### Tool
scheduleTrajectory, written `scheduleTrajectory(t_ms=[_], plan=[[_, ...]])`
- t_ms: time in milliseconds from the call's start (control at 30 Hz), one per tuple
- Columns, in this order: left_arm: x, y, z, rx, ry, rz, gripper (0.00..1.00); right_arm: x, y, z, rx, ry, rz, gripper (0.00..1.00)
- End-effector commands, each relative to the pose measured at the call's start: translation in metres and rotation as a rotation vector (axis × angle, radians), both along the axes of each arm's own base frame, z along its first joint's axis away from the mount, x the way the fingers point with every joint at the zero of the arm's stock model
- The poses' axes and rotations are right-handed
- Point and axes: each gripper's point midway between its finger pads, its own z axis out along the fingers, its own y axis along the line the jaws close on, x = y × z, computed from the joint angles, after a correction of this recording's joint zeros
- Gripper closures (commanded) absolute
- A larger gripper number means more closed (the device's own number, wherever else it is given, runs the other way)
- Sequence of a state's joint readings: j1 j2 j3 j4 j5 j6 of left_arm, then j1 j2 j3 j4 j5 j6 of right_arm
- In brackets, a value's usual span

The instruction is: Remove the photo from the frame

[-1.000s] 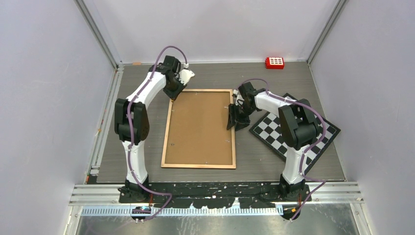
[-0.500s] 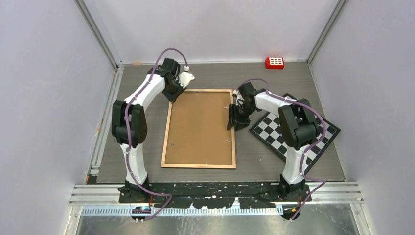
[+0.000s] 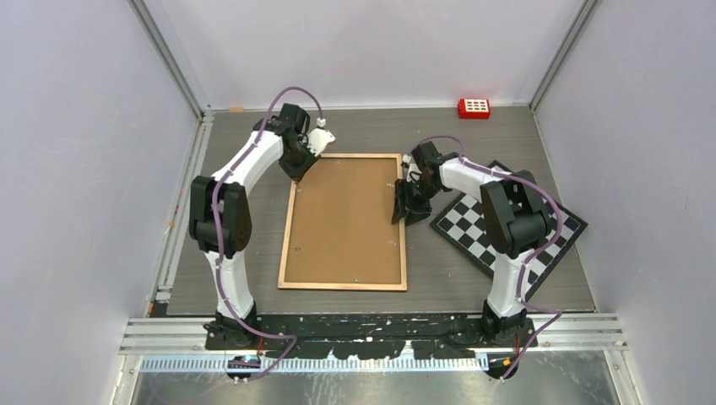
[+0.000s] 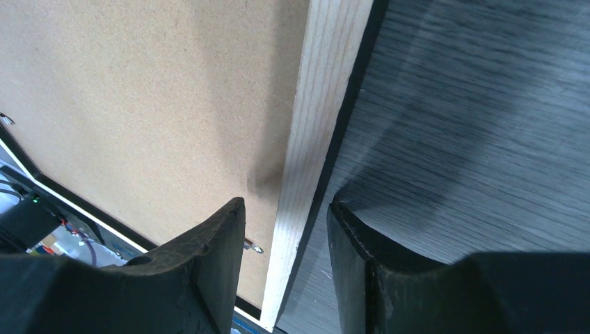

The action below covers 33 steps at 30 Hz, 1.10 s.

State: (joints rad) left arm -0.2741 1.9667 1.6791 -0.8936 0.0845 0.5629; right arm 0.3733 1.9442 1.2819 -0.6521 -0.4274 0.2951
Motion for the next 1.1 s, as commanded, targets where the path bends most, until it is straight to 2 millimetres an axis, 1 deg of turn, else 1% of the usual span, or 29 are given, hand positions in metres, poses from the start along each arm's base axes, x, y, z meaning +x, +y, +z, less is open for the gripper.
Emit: scheduleTrajectory(t_ms=[0,200,333,733,1067], plan=[[-0.032,0.002,0.000,0.001,0.099,-0.016,1.00,0.003,0.001,-0.001,0.003,-0.002,-0.007,0.49],[-0.041,-0.007,-0.002,-0.024,0.130,-0.021,1.00,0.003,0.002,-0.002,0.003,0.003,-0.008,0.49],[-0.041,-0.011,-0.003,-0.045,0.129,-0.006,1.00,0.003,0.002,-0.002,0.004,-0.001,-0.007,0.49],[-0.021,-0.029,0.003,-0.155,0.062,0.116,1.00,0.004,0.004,-0.003,0.010,0.004,-0.010,0.49],[-0.005,-0.035,0.006,-0.196,0.003,0.159,1.00,0.004,0.004,-0.003,0.013,0.007,-0.012,0.49]])
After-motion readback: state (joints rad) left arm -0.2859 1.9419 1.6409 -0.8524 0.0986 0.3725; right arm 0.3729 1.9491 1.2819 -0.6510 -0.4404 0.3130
